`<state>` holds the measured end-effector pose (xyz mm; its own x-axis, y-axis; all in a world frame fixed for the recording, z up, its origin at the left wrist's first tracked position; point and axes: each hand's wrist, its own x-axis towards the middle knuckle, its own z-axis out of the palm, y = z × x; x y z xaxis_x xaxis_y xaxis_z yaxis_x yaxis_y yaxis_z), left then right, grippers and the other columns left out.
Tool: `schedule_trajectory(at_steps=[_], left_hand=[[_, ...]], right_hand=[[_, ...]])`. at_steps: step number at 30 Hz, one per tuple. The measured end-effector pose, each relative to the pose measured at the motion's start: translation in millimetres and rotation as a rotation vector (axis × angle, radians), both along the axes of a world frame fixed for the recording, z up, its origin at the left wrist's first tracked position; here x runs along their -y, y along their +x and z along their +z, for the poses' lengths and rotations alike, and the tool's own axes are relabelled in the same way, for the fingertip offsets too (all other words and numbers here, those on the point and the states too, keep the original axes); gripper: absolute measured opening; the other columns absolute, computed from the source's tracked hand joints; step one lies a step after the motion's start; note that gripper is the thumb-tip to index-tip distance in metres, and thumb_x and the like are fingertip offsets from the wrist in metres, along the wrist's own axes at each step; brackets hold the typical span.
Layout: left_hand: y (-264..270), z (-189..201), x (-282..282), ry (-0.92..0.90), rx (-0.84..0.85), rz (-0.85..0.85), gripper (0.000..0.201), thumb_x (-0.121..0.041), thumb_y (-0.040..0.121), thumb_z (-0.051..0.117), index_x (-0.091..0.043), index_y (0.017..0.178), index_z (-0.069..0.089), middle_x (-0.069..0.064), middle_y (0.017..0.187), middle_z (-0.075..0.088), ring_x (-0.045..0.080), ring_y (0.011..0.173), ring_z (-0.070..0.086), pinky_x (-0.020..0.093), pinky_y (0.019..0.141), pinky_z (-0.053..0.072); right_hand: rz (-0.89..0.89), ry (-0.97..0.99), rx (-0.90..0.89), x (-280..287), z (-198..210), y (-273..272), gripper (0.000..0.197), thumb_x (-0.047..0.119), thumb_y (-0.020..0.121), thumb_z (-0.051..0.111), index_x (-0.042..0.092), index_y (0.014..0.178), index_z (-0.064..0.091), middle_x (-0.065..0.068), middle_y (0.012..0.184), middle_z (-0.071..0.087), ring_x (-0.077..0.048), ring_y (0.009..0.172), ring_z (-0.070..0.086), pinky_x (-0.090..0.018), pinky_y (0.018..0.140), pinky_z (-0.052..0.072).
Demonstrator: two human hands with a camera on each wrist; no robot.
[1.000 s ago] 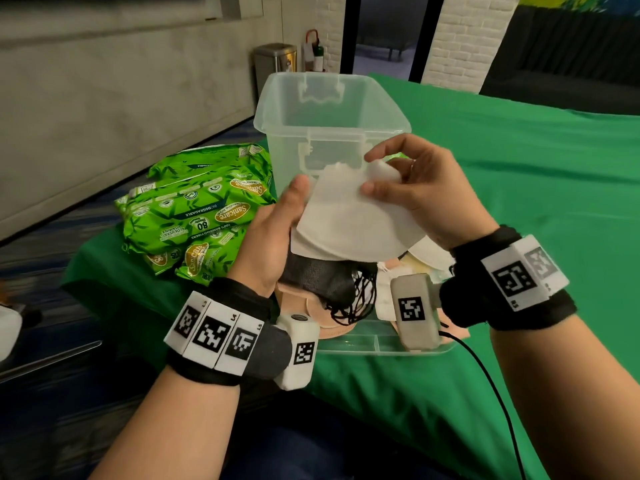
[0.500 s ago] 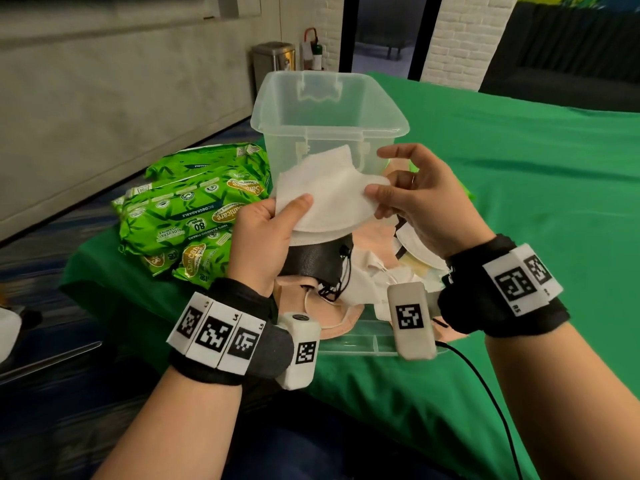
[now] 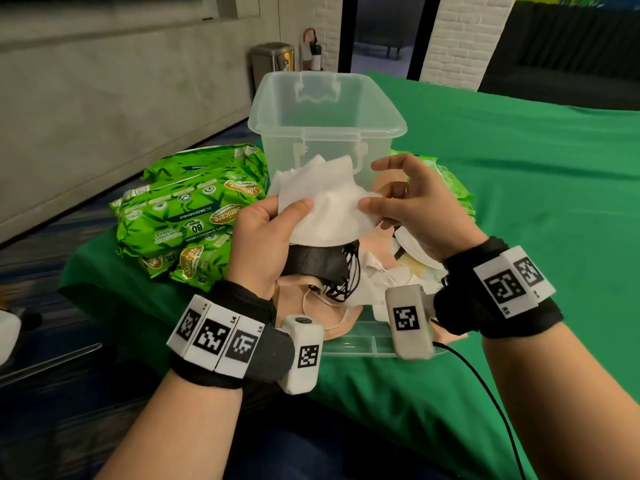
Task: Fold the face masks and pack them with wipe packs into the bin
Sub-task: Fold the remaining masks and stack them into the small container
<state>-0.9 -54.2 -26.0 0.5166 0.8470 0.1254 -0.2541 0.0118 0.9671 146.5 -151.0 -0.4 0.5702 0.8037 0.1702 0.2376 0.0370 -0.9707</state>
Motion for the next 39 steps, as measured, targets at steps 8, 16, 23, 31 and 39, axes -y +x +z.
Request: schedule_trajectory(at_steps=[8, 16, 23, 31, 39], left_hand=[[0.7, -7.9, -4.4, 0.054, -0.037, 0.042, 0.015, -0.009, 0.087, 0.061, -0.02, 0.082, 0.07, -0.003, 0.086, 0.073, 0.02, 0.088, 0.068, 0.034, 0.08, 0.053], [-0.4, -7.7, -5.3, 0.046, -0.013, 0.075, 0.017, -0.008, 0.087, 0.061, -0.02, 0.078, 0.07, -0.001, 0.086, 0.072, 0.023, 0.09, 0.067, 0.038, 0.084, 0.053], [-0.3, -8.4, -4.1, -0.001, -0.013, 0.042, 0.021, -0.02, 0.088, 0.061, -0.019, 0.07, 0.072, -0.001, 0.078, 0.072, 0.024, 0.087, 0.066, 0.039, 0.087, 0.05], [1.5, -6.8, 1.4, -0.164, -0.101, -0.126, 0.068, -0.06, 0.09, 0.034, -0.008, 0.073, 0.073, 0.023, 0.096, 0.07, 0.04, 0.1, 0.063, 0.046, 0.09, 0.048], [-3.3, 0.7, 3.3, -0.278, 0.084, -0.227, 0.084, -0.065, 0.077, 0.035, 0.002, 0.124, 0.055, 0.024, 0.118, 0.062, 0.034, 0.111, 0.061, 0.046, 0.098, 0.047]], right_hand=[[0.093, 0.045, -0.11, 1.3, -4.6, -7.6, 0.044, -0.007, 0.07, 0.072, 0.02, 0.099, 0.052, -0.008, 0.071, 0.051, -0.023, 0.065, 0.05, -0.031, 0.061, 0.047], [-0.079, -0.016, 0.01, 3.1, -4.7, -8.5, 0.031, -0.005, 0.063, 0.078, 0.011, 0.08, 0.057, -0.012, 0.061, 0.052, -0.006, 0.041, 0.047, -0.015, 0.044, 0.038], [-0.146, 0.107, -0.042, 2.2, 12.9, -6.4, 0.024, -0.005, 0.078, 0.066, 0.009, 0.068, 0.049, -0.005, 0.061, 0.061, -0.012, 0.049, 0.056, -0.021, 0.05, 0.047], [0.181, 0.496, -0.323, -10.4, 40.2, -22.7, 0.021, -0.006, 0.093, 0.04, 0.01, 0.08, 0.036, -0.013, 0.076, 0.055, -0.017, 0.056, 0.065, -0.023, 0.054, 0.051], [0.179, 0.037, -0.423, 4.6, 11.9, -14.0, 0.022, -0.009, 0.088, 0.045, 0.009, 0.076, 0.041, -0.013, 0.063, 0.049, -0.015, 0.038, 0.054, -0.021, 0.04, 0.045]])
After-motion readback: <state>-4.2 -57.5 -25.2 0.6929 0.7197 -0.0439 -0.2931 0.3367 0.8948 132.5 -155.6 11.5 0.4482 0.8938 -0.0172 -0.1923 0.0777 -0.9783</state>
